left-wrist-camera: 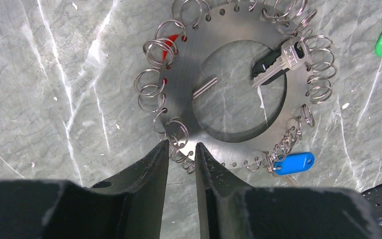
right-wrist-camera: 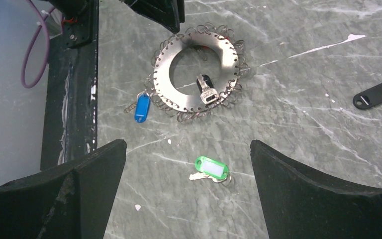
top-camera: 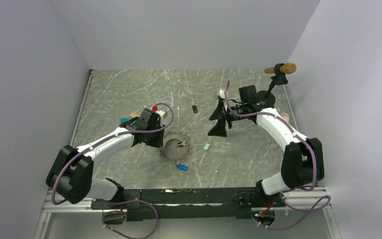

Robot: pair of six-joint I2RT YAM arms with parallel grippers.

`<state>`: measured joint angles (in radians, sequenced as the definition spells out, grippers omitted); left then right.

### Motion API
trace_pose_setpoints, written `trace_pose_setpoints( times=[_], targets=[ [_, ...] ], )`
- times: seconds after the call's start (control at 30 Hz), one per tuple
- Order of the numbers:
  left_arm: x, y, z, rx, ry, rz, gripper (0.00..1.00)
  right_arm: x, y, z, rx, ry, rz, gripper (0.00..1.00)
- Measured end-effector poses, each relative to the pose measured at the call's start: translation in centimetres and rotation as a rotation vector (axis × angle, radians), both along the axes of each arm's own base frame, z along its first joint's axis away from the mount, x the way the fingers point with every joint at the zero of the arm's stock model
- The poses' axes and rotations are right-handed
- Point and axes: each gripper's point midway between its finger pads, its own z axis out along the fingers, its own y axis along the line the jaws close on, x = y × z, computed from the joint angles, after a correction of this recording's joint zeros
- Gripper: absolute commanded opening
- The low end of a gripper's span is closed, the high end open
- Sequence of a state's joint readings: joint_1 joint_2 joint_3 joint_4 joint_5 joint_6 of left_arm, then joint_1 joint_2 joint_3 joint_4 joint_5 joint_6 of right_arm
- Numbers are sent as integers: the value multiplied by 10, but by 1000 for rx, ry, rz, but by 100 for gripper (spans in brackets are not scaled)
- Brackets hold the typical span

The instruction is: Put the keys on the keyring

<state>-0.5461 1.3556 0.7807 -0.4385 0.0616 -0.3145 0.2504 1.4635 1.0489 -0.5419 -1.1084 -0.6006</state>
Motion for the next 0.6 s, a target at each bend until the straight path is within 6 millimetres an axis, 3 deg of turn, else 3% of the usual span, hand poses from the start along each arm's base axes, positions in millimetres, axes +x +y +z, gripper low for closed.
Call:
trace_pose_setpoints(
  times=[0.6],
  targets=[
    [24, 0, 11, -3, -23, -20, 34, -1, 0, -3, -5, 10, 4, 100]
  ],
)
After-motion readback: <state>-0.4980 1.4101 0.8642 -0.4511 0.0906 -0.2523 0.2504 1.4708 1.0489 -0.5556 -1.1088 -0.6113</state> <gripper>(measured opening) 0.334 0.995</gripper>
